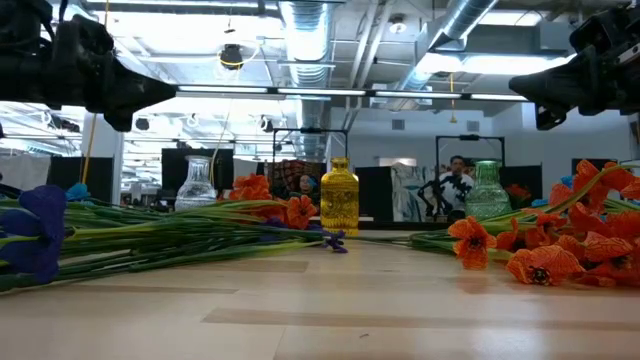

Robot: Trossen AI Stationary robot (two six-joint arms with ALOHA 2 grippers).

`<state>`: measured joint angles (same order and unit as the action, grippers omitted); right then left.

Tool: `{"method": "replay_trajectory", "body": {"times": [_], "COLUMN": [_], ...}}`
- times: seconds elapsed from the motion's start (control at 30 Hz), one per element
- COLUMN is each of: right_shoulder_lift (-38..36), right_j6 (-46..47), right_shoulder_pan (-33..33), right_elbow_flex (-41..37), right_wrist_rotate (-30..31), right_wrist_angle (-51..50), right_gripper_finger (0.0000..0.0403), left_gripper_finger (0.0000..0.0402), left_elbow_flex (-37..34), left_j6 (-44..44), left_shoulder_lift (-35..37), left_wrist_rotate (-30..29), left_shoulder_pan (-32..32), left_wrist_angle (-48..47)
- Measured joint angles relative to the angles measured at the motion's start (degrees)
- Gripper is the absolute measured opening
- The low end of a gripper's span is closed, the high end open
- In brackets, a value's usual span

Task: Sort flowers into vase by color
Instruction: Put the top orange flower into the transparent vase

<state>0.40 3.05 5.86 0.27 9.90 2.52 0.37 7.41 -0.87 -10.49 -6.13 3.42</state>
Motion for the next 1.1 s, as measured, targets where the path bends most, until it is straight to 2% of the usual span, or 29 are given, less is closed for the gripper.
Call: {"method": "replay_trajectory", "body": {"times": [0.17,0.33,0.5,0.67,0.8,0.9,1.1], "right_shoulder_lift": [0.0,0.0,0.0,0.0,0.0,0.0,0.0], "right_j6": [0.0,0.0,0.0,0.0,0.0,0.0,0.0], "right_shoulder_pan": [0.0,0.0,0.0,0.0,0.0,0.0,0.0], "right_elbow_flex": [0.0,0.0,0.0,0.0,0.0,0.0,0.0], "right_wrist_rotate": [0.0,0.0,0.0,0.0,0.0,0.0,0.0], "right_wrist_angle": [0.0,0.0,0.0,0.0,0.0,0.0,0.0], "right_gripper_finger": [0.0032,0.0032,0.0032,0.0032,0.0032,0.0032,0.0032], "left_gripper_finger": [0.0106,0.0195,0.0262,0.0273,0.0268,0.0268,0.0268], "left_elbow_flex": [0.0,0.0,0.1,5.1,11.6,18.1,31.6], "left_j6": [4.9,10.9,11.8,9.6,9.3,9.3,9.8], "left_shoulder_lift": [0.0,-0.3,-3.5,-11.6,-22.3,-30.4,-44.4], "left_wrist_rotate": [-2.2,-4.3,-4.0,-3.7,-2.5,-0.5,5.6], "left_shoulder_pan": [0.0,0.0,0.0,0.0,0.0,0.0,0.0], "left_wrist_angle": [0.3,1.6,9.7,10.9,7.7,1.2,-18.6]}}
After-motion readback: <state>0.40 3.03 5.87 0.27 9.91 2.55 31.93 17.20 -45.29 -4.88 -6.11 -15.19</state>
